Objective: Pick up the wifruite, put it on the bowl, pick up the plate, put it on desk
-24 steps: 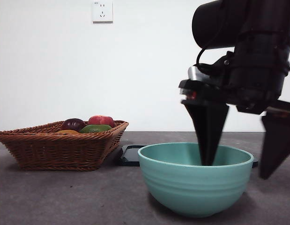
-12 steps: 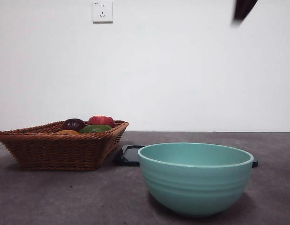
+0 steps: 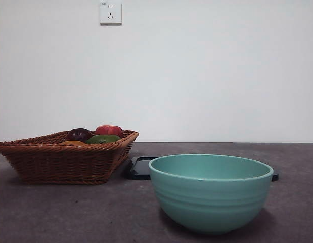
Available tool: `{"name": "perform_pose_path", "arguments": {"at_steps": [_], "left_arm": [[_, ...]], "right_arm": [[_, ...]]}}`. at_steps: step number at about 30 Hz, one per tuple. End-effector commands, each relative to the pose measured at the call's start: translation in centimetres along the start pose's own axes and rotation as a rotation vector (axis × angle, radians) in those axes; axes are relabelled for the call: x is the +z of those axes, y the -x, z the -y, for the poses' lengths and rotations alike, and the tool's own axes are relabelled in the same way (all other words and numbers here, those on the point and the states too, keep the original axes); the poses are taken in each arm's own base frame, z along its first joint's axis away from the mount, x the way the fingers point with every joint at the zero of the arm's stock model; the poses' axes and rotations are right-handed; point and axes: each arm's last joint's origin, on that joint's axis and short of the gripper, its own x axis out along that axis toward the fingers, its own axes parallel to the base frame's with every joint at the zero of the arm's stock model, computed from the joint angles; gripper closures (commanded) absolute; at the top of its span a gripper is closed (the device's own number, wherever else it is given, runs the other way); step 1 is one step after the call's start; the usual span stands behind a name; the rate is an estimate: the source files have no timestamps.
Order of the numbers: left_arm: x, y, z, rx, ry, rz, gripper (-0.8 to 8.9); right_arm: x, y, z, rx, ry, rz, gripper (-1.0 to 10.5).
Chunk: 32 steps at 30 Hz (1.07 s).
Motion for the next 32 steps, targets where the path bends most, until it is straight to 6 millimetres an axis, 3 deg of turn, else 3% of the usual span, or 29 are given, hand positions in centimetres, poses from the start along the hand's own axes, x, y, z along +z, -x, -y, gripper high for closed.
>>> {"name": "perform_pose_path", "arguments": {"at_steps": [1, 7, 16, 18, 19, 21, 22, 23, 32], "left_arm": [[0.3, 0.3, 0.1, -0.006, -0.013, 0.021, 1.58], [0.2, 0.3, 0.1, -0.006, -0.012, 0.017, 1.58], [0.2, 0.3, 0.1, -0.007, -0.010, 0.014, 1.80], [0.2, 0.3, 0.1, -0.006, -0.010, 0.014, 2.90], [0.2, 0.3, 0.1, -0.006, -0.010, 0.013, 4.05], [0.2, 0.3, 0.1, -0.007, -0.009, 0.010, 7.86], [0.2, 0.3, 0.1, -0.006, -0.009, 0.013, 8.19], [0.2, 0.3, 0.1, -0.006, -0.011, 0.017, 7.78], [0.2, 0.3, 0.1, -0.006, -0.011, 0.016, 7.84]], "right_arm": [[-0.9, 1.9, 0.1, 0.040, 0.026, 0.073, 3.2], [-2.9, 4.1, 0.6, 0.075, 0.048, 0.155, 3.2], [-3.3, 4.5, 0.7, 0.086, 0.052, 0.180, 3.2], [-3.3, 4.5, 0.7, 0.086, 0.052, 0.180, 3.7], [-3.3, 4.5, 0.7, 0.086, 0.052, 0.180, 4.3], [-3.3, 4.5, 0.7, 0.086, 0.052, 0.180, 8.2], [-3.3, 4.5, 0.7, 0.086, 0.052, 0.180, 9.4], [-3.3, 4.5, 0.7, 0.086, 0.054, 0.181, 9.3], [-3.3, 4.5, 0.7, 0.086, 0.054, 0.181, 9.3]]}}
